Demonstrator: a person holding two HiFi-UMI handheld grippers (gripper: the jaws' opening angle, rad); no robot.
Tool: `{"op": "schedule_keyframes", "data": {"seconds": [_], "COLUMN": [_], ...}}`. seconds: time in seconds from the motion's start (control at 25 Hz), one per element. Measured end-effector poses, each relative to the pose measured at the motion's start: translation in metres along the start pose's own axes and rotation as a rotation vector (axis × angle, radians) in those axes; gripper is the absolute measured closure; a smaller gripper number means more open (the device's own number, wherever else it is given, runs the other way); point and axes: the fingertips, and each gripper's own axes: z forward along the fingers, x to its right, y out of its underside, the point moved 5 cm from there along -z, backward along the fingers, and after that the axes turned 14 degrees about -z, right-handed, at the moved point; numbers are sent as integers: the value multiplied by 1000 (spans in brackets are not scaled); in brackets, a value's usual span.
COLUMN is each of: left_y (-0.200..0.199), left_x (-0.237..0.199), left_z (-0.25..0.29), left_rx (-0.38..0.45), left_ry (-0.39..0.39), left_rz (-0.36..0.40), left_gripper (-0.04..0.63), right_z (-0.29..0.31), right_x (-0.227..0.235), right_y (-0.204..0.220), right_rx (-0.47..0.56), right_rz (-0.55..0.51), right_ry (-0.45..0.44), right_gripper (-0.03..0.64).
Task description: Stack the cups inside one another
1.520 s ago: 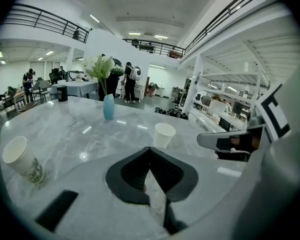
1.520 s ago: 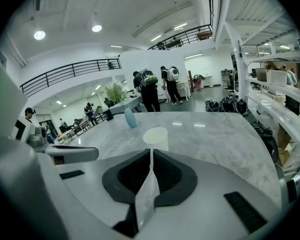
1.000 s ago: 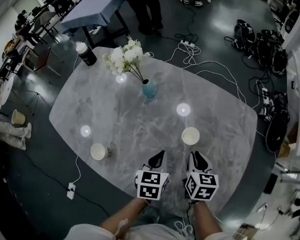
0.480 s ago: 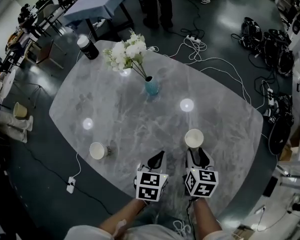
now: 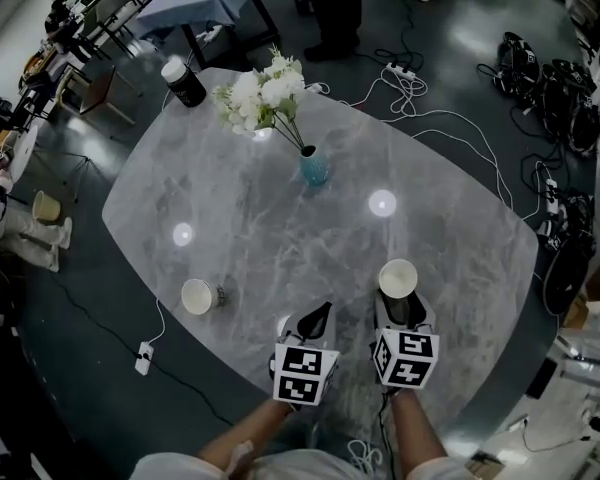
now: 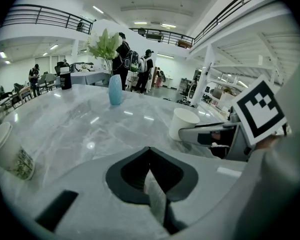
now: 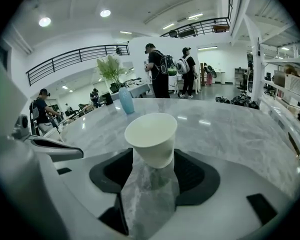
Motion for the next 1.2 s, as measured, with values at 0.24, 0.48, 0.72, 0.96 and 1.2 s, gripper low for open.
{"op": "schedule_keyframes", "data": {"seconds": [0.24, 0.48, 0.72, 0.96, 1.2], "left_y": [-3, -2, -2, -5, -8], "left_x": [-8, -19, -23, -21, -20], "left_z": [-1, -4, -7, -13, -24], "left_rx": [15, 13, 18, 37, 55], "left_ry": [-21, -41, -47, -41, -37], "left_rz": [-18, -39, -40, -50, -57], "left_gripper": [600, 600, 600, 600, 600], "right_z": [8, 10, 7, -2, -13], "right_x": [1, 2, 5, 2, -7], "right_y": [-4, -4, -6, -10, -16], "right_rx": [-4, -13, -4, 3, 8], "right_rz": [-12, -21, -10, -14, -26], "right_ry": [7, 21, 22, 24, 16], "right_gripper": [399, 400, 400, 400, 400]}}
